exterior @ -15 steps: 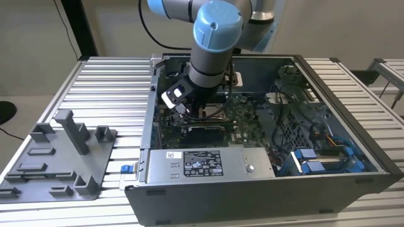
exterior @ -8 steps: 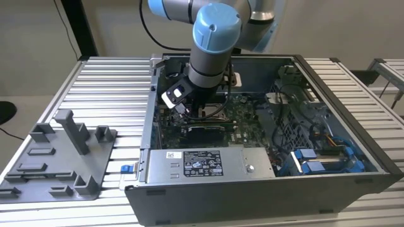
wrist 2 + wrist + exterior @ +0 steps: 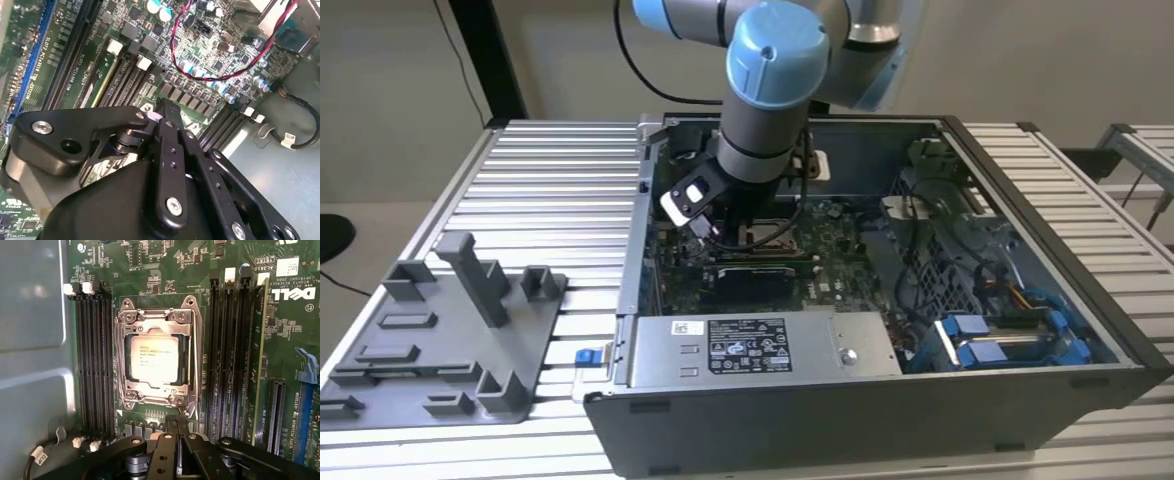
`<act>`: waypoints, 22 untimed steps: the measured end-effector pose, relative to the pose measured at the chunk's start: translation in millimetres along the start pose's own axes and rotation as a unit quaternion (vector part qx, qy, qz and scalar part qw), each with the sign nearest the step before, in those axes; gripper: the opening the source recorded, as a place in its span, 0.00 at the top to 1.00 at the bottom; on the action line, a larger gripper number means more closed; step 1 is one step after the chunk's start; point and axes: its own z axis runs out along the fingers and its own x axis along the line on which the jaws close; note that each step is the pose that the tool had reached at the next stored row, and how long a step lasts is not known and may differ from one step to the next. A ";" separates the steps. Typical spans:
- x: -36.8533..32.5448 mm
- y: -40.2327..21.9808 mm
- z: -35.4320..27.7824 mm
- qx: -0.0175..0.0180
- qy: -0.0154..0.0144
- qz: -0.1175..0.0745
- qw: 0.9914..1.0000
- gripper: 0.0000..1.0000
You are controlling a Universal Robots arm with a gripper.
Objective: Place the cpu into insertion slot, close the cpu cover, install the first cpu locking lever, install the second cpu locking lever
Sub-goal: 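Install the first cpu locking lever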
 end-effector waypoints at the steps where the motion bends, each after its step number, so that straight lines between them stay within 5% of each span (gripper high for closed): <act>1: 1.3 -0.4 -4.4 0.000 0.000 0.000 1.000 1.00; 9: 6.3 -2.9 -38.8 0.000 0.000 0.003 1.000 1.00; 13: 8.9 1.5 -57.4 0.002 0.001 0.003 1.000 1.00; 15: 9.4 5.6 -63.8 0.002 0.001 0.004 1.000 1.00; 22: 1.6 36.5 -69.1 0.004 0.001 0.004 1.000 1.00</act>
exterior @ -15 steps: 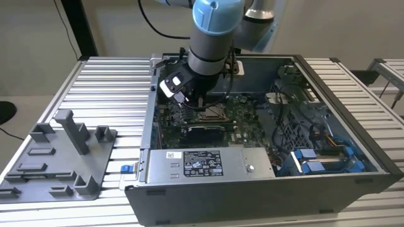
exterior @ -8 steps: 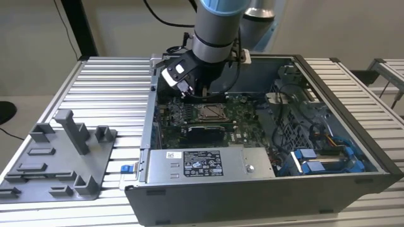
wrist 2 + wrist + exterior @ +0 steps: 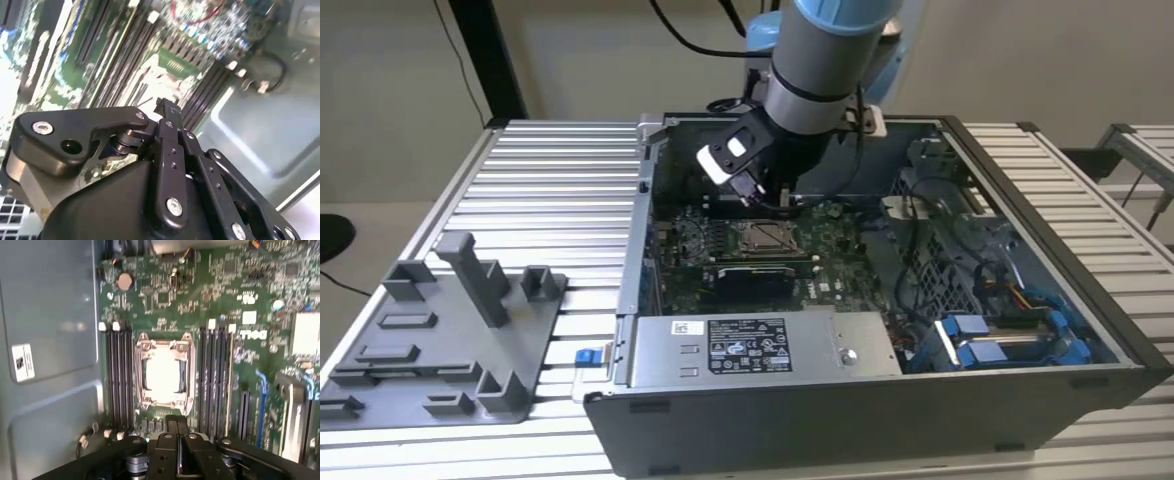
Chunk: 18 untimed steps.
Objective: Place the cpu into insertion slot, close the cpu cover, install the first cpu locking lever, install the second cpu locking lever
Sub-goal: 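Install the first cpu locking lever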
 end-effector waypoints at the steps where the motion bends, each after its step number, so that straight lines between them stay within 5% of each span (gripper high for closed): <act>1: -1.3 3.7 0.6 0.000 0.000 0.000 1.000 1.00; 9: -5.5 7.9 14.1 0.000 -0.001 0.002 1.000 1.00; 18: -5.4 -3.3 32.4 -0.003 -0.002 0.010 1.000 1.00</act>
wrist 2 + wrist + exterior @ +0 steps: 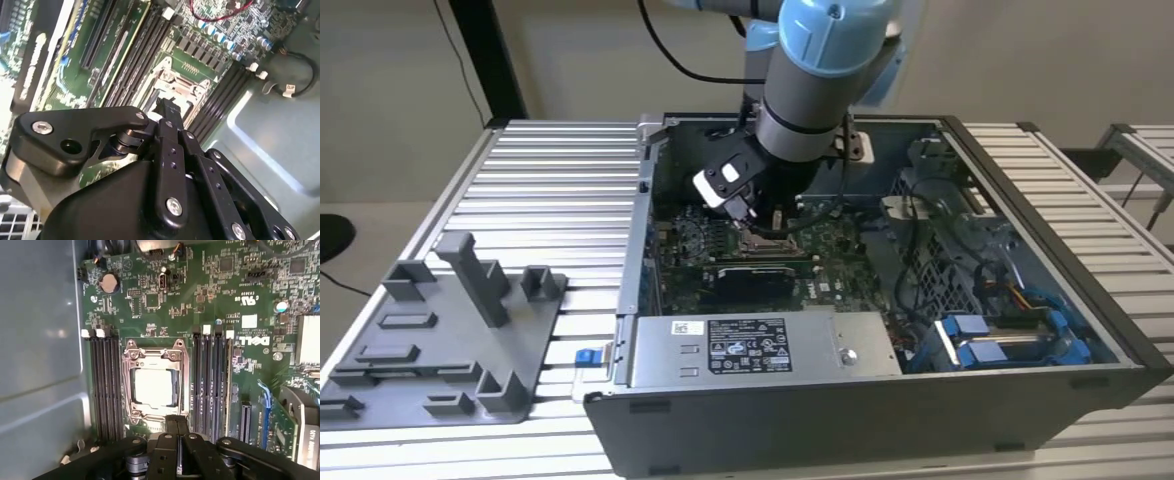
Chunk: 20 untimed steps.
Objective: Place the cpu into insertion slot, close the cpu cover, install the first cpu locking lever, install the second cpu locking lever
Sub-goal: 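Install the first cpu locking lever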
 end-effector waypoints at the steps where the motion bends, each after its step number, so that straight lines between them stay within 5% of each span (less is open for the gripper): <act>1: 0.0 -1.4 2.1 0.000 0.000 0.000 1.000 1.00; 14: -5.5 -13.7 26.0 -0.001 0.000 0.003 1.000 1.00; 20: -6.6 -13.8 29.6 -0.001 0.000 0.003 1.000 1.00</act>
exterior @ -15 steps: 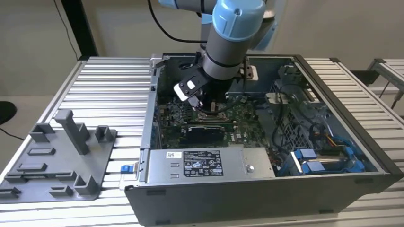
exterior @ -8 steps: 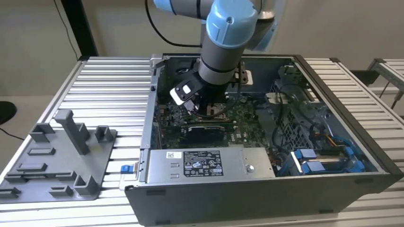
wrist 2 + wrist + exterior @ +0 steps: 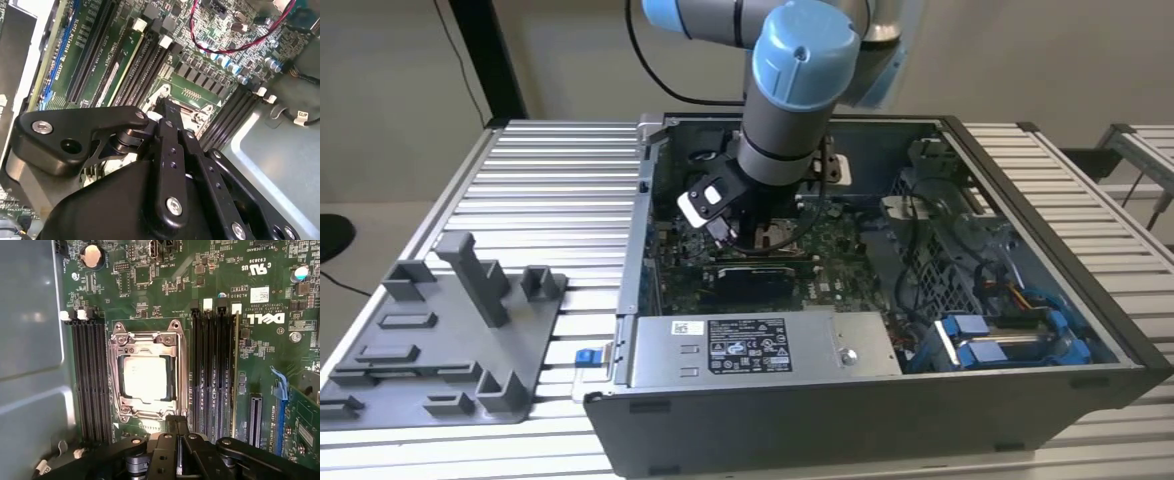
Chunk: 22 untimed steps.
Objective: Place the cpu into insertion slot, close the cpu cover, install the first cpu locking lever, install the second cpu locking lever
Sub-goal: 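Install the first cpu locking lever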
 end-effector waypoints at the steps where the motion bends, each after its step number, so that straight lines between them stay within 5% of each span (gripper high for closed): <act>1: -0.1 0.0 0.4 0.000 0.000 0.000 1.000 1.00; 16: -2.2 -9.0 6.5 -0.003 0.003 0.010 1.000 1.00; 22: -3.2 -10.7 10.3 -0.005 0.006 0.017 1.000 1.00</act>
